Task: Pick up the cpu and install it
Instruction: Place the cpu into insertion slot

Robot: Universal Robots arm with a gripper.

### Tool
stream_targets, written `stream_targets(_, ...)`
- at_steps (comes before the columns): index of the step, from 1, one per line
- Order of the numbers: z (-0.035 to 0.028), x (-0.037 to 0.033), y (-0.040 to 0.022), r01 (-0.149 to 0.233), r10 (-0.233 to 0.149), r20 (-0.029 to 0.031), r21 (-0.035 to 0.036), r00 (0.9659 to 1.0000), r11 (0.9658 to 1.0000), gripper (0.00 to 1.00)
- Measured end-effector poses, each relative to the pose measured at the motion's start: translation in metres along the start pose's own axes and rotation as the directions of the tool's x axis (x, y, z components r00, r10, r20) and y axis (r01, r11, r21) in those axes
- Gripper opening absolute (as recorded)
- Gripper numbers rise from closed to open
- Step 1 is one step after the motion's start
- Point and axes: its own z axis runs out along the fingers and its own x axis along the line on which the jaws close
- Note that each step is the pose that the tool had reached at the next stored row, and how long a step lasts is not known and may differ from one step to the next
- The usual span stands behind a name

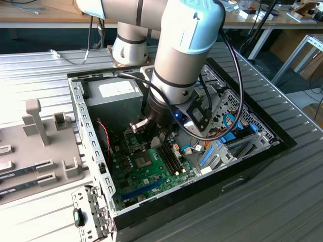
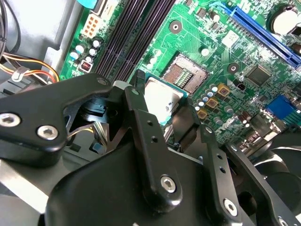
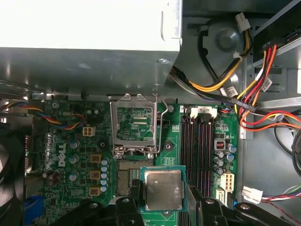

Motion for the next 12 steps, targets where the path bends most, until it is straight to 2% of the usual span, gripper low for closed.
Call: stream_targets(12, 0.0035, 0.0032, 0.0001, 0.000, 0.000, -0.0001, 0.0000, 1.0000, 1.0000, 0.47)
